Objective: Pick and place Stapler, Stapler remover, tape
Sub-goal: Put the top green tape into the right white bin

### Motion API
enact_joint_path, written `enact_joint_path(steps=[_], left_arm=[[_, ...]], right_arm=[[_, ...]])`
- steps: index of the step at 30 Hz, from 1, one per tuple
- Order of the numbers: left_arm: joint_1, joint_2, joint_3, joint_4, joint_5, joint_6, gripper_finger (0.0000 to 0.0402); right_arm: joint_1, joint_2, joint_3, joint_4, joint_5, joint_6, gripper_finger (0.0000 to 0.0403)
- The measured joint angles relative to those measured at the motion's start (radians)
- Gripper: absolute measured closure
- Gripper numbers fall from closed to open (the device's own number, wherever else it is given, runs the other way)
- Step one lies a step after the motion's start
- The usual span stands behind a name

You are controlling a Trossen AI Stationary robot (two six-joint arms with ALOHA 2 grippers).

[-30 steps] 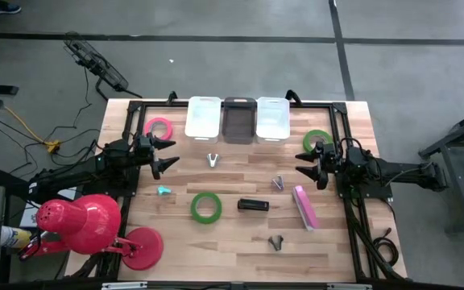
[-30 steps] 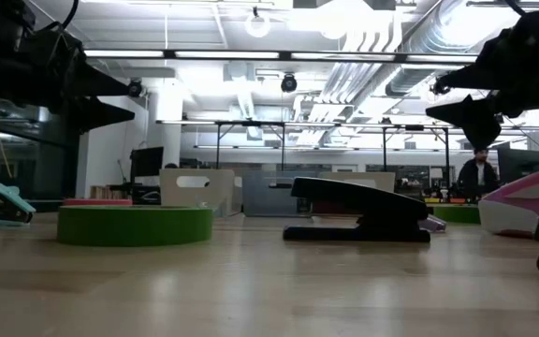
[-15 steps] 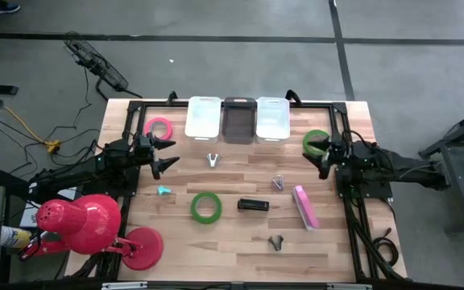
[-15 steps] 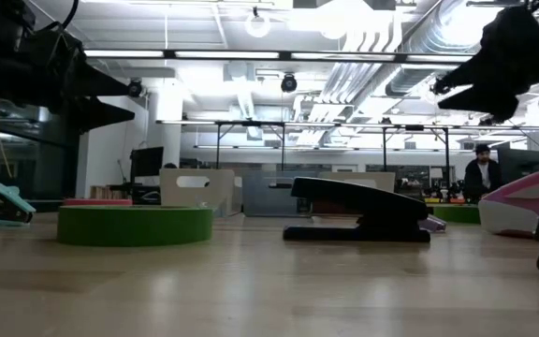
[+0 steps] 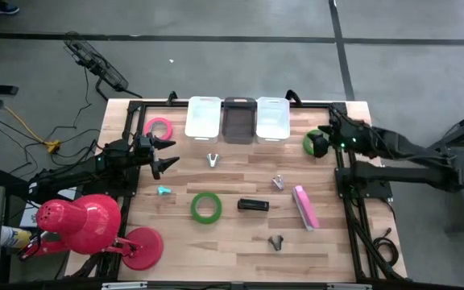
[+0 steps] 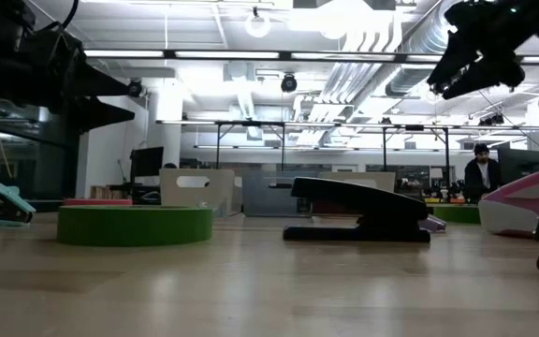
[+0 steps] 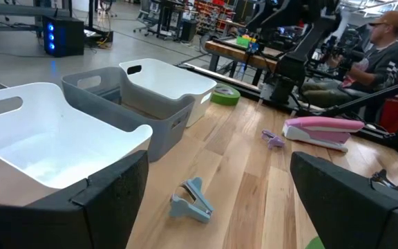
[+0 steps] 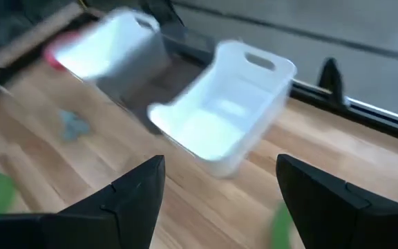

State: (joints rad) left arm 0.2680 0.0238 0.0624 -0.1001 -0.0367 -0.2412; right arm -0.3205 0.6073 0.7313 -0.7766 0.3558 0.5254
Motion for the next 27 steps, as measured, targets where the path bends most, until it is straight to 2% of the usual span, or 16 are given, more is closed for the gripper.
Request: enact_joint_path(steps=[7,11,16,22,24,27], left_arm=[[0.000,0.000,0.000,0.000,0.000,0.000,0.0053],[0.000,0.000,0.000,0.000,0.000,0.000,0.0053],[0.000,0.000,0.000,0.000,0.000,0.000,0.0053],[0.000,0.000,0.000,0.000,0.000,0.000,0.0053],[0.000,0.000,0.000,0.000,0.000,0.000,0.0053],[0.000,0.000,0.000,0.000,0.000,0.000,0.0053]], right_arm=[[-0.180,0.187,0.166,-0.267,-0.103,-0.035,0.0135],[-0.274,0.285,0.215,-0.350,-0.145,-0.072,0.0135],[-0.358,0.400,0.248,-0.356,-0.216,-0.324,0.0135],[-0.462,0.539,0.254,-0.362,-0.215,-0.584,0.0135],[-0.487,0.590,0.254,-0.366,-0.217,-0.570,0.0135],[-0.518,0.663,0.254,-0.379,-0.232,-0.383,0.0135]])
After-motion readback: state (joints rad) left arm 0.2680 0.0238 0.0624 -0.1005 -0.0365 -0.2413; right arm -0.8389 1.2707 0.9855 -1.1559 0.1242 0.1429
